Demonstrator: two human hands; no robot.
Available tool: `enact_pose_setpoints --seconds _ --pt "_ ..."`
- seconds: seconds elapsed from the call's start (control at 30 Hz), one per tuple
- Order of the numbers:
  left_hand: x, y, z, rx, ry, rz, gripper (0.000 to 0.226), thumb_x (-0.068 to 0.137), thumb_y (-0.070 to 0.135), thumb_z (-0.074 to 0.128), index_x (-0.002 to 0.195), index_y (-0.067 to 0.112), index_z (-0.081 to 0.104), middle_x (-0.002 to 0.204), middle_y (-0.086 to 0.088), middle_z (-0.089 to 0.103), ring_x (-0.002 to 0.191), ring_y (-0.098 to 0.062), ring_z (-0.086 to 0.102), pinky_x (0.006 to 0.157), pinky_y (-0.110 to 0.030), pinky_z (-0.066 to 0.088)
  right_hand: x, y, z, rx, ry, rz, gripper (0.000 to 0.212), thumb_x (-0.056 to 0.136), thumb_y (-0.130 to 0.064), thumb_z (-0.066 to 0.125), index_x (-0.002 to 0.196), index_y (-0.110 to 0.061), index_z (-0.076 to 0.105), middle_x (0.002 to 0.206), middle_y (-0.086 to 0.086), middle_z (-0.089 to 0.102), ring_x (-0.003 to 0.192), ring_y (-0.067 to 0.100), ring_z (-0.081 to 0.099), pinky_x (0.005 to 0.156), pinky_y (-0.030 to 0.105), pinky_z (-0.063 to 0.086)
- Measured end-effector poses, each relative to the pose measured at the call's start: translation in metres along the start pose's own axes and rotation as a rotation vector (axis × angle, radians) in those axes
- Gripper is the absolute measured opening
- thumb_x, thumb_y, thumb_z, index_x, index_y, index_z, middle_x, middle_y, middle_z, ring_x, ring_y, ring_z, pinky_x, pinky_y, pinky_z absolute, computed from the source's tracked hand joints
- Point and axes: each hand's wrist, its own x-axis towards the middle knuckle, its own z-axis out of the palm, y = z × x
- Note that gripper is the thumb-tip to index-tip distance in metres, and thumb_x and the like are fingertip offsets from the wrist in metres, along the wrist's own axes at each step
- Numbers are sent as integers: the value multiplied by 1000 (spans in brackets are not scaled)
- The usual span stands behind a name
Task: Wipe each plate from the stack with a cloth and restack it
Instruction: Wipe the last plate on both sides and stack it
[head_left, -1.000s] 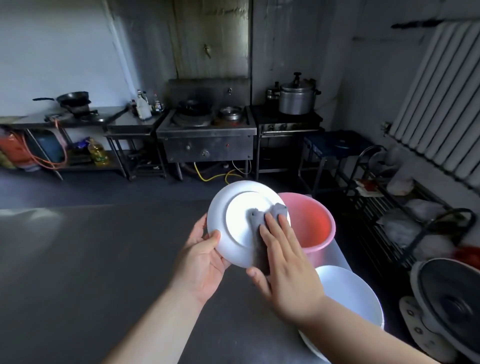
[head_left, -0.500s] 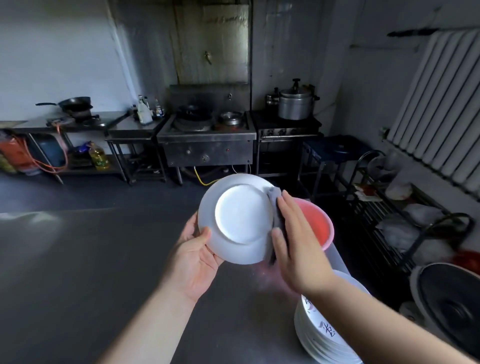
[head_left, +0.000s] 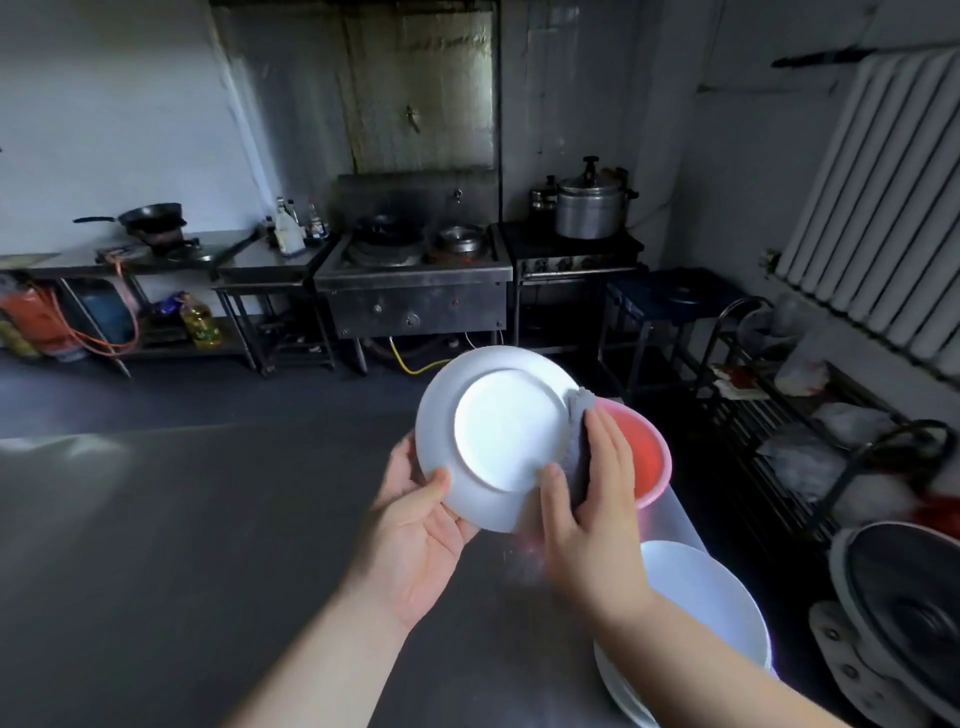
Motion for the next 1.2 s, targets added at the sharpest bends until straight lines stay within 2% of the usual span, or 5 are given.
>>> enact_pose_setpoints --seconds 0.23,0.5,0.7,0.93,1.2 --pt "13 28 6 201 -22 -73 43 101 21 53 143 16 60 141 -17 65 128 -35 63 106 -51 48 79 -18 -45 46 -298 -97 54 84 -11 55 135 -23 71 144 -18 61 138 -1 51 116 21 40" --pt "11 12 -4 121 111 3 43 100 18 53 142 15 59 138 -15 67 128 -37 63 105 -53 49 -6 12 -17 -173 -209 -176 71 106 -50 44 166 -17 25 173 -8 20 160 11 17 129 30 17" --pt "12 8 2 44 129 14 41 105 17 48 146 17 55 141 -14 65 127 -34 63 102 -50 51 55 -9 -27 -191 -263 -208 56 109 -45 47 160 -23 41 160 -29 31 150 -13 25 120 11 20" --pt "18 -5 8 -48 70 11 49 104 14 52 152 23 48 146 -11 62 135 -35 59 108 -58 49 -4 3 -6 -30 -137 -46 66 107 -41 46 165 -16 25 172 -13 18 157 -3 12 124 12 12" --pt "23 18 -4 187 37 -156 40 105 18 47 142 14 61 140 -18 65 127 -37 63 103 -50 49 88 2 -33 -65 -337 -29 36 102 -16 63 137 -26 70 140 -25 60 133 -13 49 116 18 39"
